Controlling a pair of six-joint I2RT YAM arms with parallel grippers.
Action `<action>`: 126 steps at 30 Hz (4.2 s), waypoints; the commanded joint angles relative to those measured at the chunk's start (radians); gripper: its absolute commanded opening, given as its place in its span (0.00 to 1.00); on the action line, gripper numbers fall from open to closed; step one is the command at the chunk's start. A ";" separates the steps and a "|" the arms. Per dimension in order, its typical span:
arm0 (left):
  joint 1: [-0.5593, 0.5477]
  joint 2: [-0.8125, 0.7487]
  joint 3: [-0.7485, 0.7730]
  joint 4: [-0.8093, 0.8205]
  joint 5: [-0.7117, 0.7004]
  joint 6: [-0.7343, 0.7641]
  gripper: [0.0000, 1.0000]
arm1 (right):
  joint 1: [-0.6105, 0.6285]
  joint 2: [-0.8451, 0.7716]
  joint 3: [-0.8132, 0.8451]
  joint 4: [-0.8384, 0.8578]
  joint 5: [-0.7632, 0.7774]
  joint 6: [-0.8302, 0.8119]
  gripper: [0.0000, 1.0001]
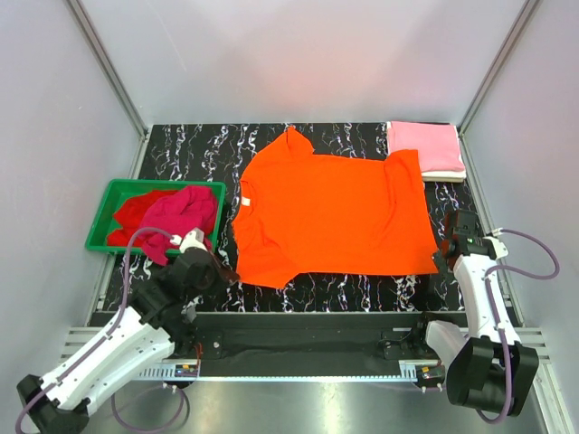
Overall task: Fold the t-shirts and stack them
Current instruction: Fold the tshirt
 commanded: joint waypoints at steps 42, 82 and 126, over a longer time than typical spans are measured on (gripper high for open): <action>0.173 0.643 0.437 0.271 -0.054 0.375 0.00 | -0.005 0.376 0.167 0.313 -0.071 -0.225 0.00; 0.397 1.180 0.788 0.278 0.123 0.450 0.00 | -0.007 0.662 0.348 0.500 -0.159 -0.348 0.00; 0.437 1.427 1.052 0.241 0.337 0.606 0.00 | -0.007 0.619 0.349 0.499 -0.277 -0.316 0.42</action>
